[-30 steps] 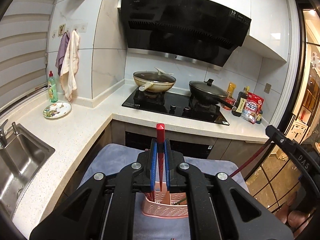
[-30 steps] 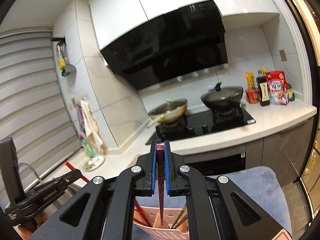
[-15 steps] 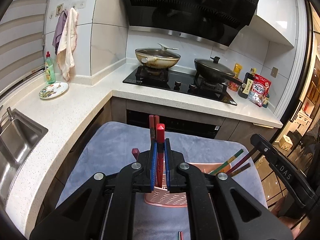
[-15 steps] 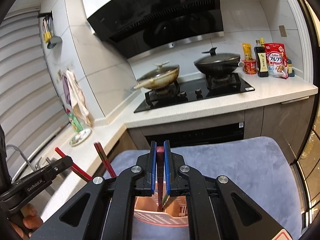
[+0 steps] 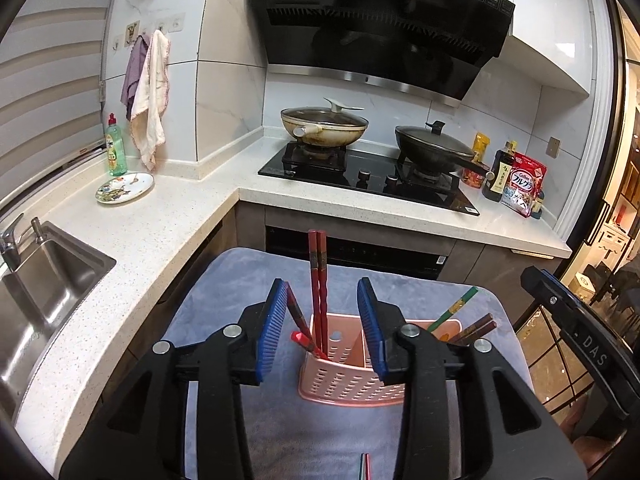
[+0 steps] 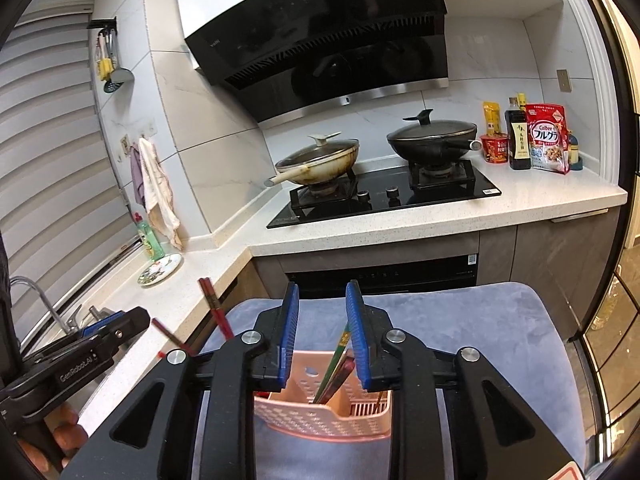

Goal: Organize utensils
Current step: 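Withdraw both open tools from the holder back toward the last two chopsticks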

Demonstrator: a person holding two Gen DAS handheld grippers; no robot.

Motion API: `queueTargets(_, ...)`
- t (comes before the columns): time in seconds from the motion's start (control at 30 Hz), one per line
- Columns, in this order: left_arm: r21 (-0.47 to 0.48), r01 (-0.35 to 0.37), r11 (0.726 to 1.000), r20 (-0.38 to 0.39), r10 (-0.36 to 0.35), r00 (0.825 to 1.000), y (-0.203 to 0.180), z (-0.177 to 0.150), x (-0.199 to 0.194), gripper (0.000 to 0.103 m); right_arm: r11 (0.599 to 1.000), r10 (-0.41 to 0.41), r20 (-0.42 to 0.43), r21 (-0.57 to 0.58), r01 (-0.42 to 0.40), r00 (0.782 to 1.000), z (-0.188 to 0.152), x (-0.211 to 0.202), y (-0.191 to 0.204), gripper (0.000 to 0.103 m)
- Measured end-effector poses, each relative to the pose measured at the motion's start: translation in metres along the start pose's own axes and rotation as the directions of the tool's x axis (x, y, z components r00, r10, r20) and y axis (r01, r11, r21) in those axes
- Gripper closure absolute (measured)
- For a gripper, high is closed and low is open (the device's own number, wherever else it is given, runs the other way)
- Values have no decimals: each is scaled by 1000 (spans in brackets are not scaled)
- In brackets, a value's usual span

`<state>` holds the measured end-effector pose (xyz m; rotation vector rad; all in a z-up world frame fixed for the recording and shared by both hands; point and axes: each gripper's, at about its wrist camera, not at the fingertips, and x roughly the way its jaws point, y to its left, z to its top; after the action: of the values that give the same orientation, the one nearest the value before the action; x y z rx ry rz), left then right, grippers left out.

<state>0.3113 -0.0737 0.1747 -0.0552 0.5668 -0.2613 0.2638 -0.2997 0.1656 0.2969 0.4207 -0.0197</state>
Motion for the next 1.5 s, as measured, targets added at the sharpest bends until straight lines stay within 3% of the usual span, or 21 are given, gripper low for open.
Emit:
queueTargets(0.4, 14, -40, 999, -7, 40, 999, 6, -38, -46, 68, 998, -12, -21, -61, 11, 1000, -43, -62, 12, 77)
queueTargets(0.83, 62, -71, 996, -68, 76, 995, 2, -111, -77, 68, 998, 6, -132, -67, -15, 991, -120, -101, 21, 77)
queueTargets(1.23, 64, -82, 995, -190, 93, 977, 8, -176, -78, 68, 998, -22, -271, -58, 7, 962, -206, -118, 15, 77)
queueTargets(1.5, 62, -90, 994, -278, 104, 955, 18, -223, -77, 68, 998, -30, -369, -67, 5, 929, -258, -123, 17, 77)
